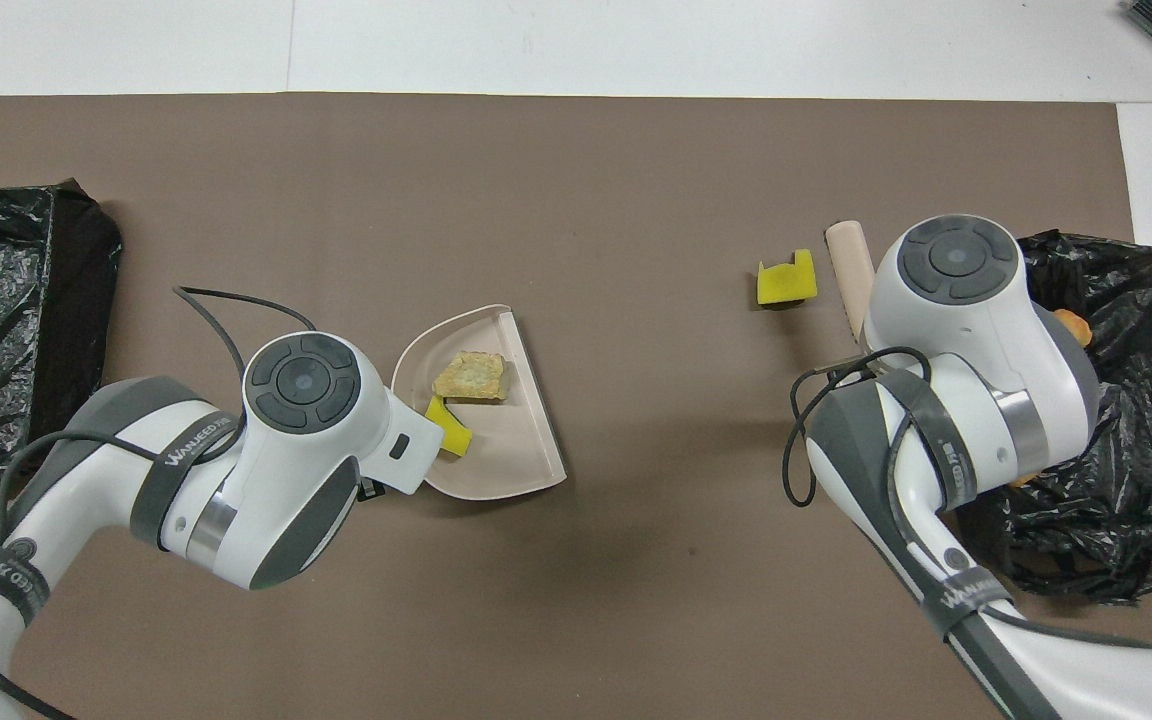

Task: Sweep and dump trash in bin
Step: 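Sweep the yellow sponge into the dustpan with the right gripper, then carry the dustpan to the bin with the left gripper while the right gripper withdraws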

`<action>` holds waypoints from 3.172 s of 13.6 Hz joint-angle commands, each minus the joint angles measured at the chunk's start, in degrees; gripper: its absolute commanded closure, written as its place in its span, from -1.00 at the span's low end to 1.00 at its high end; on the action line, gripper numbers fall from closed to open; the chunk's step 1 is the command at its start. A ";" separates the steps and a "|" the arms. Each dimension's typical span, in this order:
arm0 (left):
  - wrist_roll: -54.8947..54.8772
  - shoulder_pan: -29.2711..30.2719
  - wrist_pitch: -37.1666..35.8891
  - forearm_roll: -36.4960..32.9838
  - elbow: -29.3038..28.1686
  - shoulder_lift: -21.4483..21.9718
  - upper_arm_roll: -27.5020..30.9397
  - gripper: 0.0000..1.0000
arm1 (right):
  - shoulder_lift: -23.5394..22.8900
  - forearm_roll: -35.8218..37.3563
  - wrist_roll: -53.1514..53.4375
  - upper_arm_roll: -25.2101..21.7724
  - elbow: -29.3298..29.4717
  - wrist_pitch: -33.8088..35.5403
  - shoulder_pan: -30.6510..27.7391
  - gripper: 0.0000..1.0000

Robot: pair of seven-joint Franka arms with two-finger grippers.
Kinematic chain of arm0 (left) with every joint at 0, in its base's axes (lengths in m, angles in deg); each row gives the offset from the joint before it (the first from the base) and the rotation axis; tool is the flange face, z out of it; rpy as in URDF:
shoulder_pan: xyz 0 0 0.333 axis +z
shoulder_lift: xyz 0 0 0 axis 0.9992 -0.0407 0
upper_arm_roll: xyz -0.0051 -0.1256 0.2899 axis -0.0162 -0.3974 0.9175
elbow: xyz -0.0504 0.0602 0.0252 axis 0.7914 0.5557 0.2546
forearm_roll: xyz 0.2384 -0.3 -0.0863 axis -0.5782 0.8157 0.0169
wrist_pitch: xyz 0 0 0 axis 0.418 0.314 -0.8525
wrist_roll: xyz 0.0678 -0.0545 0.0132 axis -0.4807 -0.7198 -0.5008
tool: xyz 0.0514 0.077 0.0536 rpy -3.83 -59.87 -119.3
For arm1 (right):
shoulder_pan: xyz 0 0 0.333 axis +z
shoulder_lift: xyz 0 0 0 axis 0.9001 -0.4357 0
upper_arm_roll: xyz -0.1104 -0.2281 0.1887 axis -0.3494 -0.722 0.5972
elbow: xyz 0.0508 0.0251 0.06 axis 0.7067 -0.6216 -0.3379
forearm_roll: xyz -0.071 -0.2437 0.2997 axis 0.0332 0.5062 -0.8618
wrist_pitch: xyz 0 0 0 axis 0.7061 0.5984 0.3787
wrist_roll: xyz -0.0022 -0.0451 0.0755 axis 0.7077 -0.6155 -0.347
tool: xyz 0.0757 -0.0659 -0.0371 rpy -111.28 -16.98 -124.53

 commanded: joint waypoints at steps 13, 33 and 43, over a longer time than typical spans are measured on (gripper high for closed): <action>5.63 -0.24 -2.03 0.76 3.43 -3.28 -0.43 1.00 | -10.17 -11.06 -1.32 1.57 5.83 0.89 12.72 1.00; -10.96 0.55 0.25 0.76 2.73 -3.02 -0.43 1.00 | -0.33 -35.54 -3.88 2.19 4.16 5.00 9.23 1.00; -35.04 18.46 -5.36 2.95 7.03 7.08 0.01 1.00 | 2.75 -27.16 8.79 2.89 1.97 9.32 11.40 1.00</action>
